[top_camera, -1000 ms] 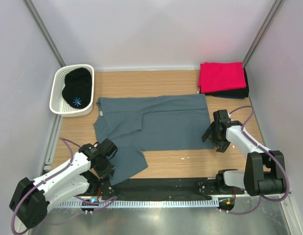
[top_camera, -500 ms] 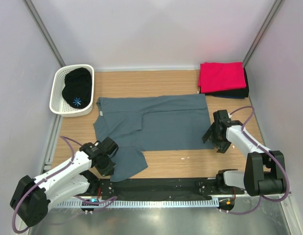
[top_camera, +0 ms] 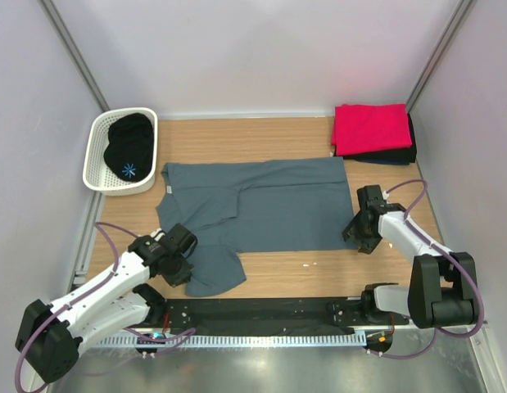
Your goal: Fold and stack the t-shirts
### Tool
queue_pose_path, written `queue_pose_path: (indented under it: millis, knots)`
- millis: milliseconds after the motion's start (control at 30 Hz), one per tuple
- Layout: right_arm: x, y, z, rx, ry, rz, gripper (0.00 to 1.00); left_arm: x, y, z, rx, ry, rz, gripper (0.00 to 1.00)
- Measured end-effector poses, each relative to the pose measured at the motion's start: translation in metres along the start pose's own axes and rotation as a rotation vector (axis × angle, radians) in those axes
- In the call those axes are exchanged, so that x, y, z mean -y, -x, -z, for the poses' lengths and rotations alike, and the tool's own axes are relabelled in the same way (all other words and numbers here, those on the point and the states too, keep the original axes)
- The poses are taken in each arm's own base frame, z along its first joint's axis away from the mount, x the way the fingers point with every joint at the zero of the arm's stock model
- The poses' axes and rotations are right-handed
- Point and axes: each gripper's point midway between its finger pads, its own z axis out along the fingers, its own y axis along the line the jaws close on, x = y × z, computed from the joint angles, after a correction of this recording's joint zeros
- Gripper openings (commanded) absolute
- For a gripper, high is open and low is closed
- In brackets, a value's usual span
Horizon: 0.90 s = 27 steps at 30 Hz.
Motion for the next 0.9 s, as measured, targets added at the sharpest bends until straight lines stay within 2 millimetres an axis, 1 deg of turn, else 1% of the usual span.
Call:
queue_pose_path:
  millis: [67, 100, 167, 200, 233, 400, 433, 500, 567, 667, 733, 900]
  knots:
    - [0.001, -0.002, -0.002, -0.002, -0.001, 0.0, 0.5, -0.001, 0.001, 0.0, 0.003, 0.003, 0.0, 0.0]
    - [0.002, -0.003, -0.003, -0.004, -0.004, 0.0, 0.45, -0.001, 0.001, 0.0, 0.005, 0.003, 0.0, 0.0]
    - [0.003, -0.004, -0.003, -0.006, -0.007, -0.001, 0.39, -0.002, 0.001, 0.001, 0.008, 0.006, 0.0, 0.0]
    - [0.004, -0.004, -0.004, -0.007, -0.009, 0.0, 0.3, -0.002, 0.002, 0.002, 0.01, 0.006, -0.001, 0.0]
    - [0.004, -0.004, -0.004, -0.005, -0.01, 0.001, 0.26, -0.001, 0.003, 0.003, 0.015, 0.005, 0.0, 0.0]
    - [0.004, -0.003, -0.005, -0.004, -0.017, -0.001, 0.11, 0.007, 0.012, 0.013, 0.048, -0.015, 0.0, 0.0]
    - [0.004, -0.003, -0.005, -0.005, -0.019, 0.0, 0.09, 0.009, 0.014, 0.015, 0.057, -0.02, -0.001, 0.0]
    - [0.003, -0.001, -0.005, -0.006, -0.02, -0.001, 0.04, 0.014, 0.019, 0.019, 0.071, -0.025, -0.003, 0.0]
    - [0.001, 0.001, -0.004, -0.005, -0.021, 0.0, 0.01, 0.019, 0.023, 0.024, 0.088, -0.033, -0.005, 0.0]
    - [-0.002, 0.004, -0.004, -0.003, -0.02, 0.0, 0.01, 0.027, 0.031, 0.032, 0.115, -0.048, -0.007, 0.0]
    - [-0.008, 0.01, -0.001, 0.004, -0.013, -0.001, 0.01, 0.033, 0.037, 0.038, 0.137, -0.06, -0.011, 0.0]
    - [-0.035, 0.04, 0.015, 0.061, 0.046, -0.009, 0.01, 0.05, 0.058, 0.057, 0.22, -0.075, -0.028, 0.0]
